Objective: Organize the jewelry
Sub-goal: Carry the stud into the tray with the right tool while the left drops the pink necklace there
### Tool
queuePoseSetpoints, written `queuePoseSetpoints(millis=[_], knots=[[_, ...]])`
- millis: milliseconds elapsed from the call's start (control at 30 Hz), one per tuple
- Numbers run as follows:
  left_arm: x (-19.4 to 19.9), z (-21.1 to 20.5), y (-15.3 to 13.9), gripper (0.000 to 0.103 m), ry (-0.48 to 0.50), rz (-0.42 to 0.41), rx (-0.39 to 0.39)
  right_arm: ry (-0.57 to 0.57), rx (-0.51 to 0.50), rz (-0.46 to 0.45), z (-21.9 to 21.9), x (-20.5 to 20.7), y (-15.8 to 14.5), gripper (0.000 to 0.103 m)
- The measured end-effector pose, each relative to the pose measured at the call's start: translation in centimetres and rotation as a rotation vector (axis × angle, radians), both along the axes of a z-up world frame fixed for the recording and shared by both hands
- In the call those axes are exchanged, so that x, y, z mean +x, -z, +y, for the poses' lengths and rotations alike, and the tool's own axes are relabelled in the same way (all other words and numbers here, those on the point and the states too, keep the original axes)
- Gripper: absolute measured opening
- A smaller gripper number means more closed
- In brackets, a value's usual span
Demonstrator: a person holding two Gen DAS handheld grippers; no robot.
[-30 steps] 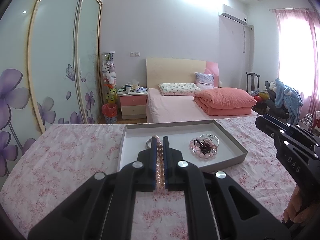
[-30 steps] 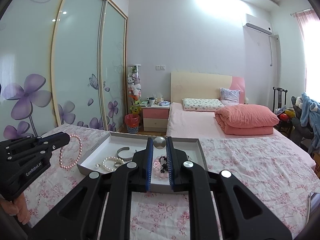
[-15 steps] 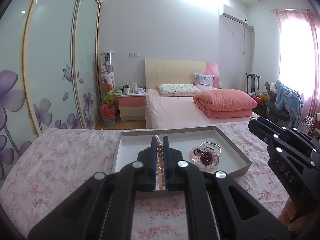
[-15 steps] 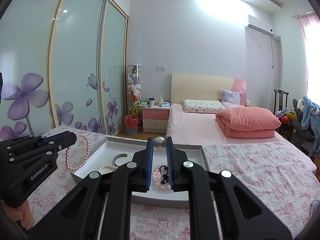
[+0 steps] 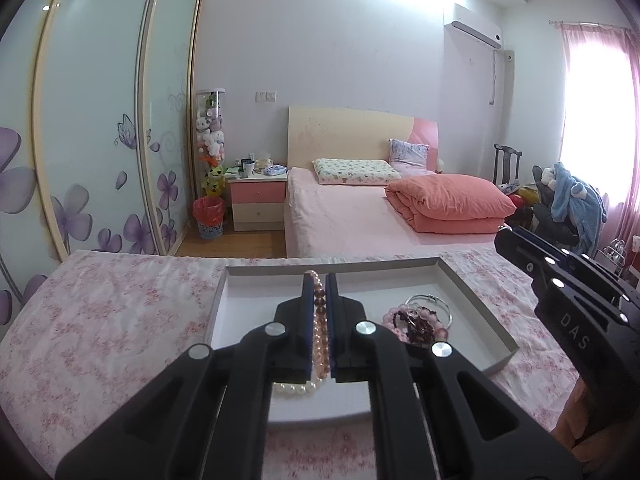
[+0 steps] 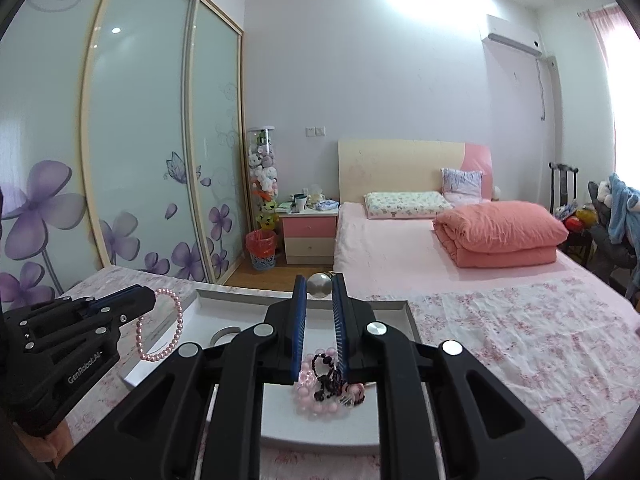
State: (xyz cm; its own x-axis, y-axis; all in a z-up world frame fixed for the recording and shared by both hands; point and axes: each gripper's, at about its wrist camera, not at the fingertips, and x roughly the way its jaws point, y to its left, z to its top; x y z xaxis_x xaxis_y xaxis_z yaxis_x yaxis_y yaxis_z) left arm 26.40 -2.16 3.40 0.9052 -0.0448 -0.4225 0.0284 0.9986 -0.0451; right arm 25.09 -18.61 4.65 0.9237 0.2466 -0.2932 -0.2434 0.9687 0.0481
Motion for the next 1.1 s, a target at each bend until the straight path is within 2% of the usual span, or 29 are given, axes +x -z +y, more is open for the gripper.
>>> queuePoseSetpoints(millis=[500, 533, 567, 600, 633, 833, 1100], knots=[[4.4, -0.2, 3.4, 0.009, 0.015, 0.093, -0.033, -0.018, 0.024, 0.164, 0.7, 4.6, 3.5, 0.015], [4.4, -0.2, 3.5, 0.013, 0.011, 0.094, -0.033, -0.015, 0.026, 0.171, 0.6, 4.6, 3.6, 0.022], [4.4, 0.0, 3.5, 0.017, 0.004, 0.092, -0.032, -0.006, 0.026, 0.170, 0.5, 4.7, 3.6, 0.039], [4.3, 0.2, 3.5, 0.027, -0.008, 0.088, -0.035, 0.004, 0.028, 0.165, 0.3, 4.6, 3.6, 0.046], [4.4, 0.4, 3.4, 0.031, -0.012, 0.085, -0.041, 0.009, 0.036, 0.154, 0.1, 4.4, 3.4, 0.051], [4.4, 2.1, 3.1, 0.032, -0.032, 0.098, -0.097, 0.015, 0.043, 0.143, -0.3, 4.0, 2.9, 0.051], [3.2, 3.5, 2.2, 0.038, -0.044, 0.088, -0.125, 0.013, 0.054, 0.156, -0.7, 3.4, 2.5, 0.051]])
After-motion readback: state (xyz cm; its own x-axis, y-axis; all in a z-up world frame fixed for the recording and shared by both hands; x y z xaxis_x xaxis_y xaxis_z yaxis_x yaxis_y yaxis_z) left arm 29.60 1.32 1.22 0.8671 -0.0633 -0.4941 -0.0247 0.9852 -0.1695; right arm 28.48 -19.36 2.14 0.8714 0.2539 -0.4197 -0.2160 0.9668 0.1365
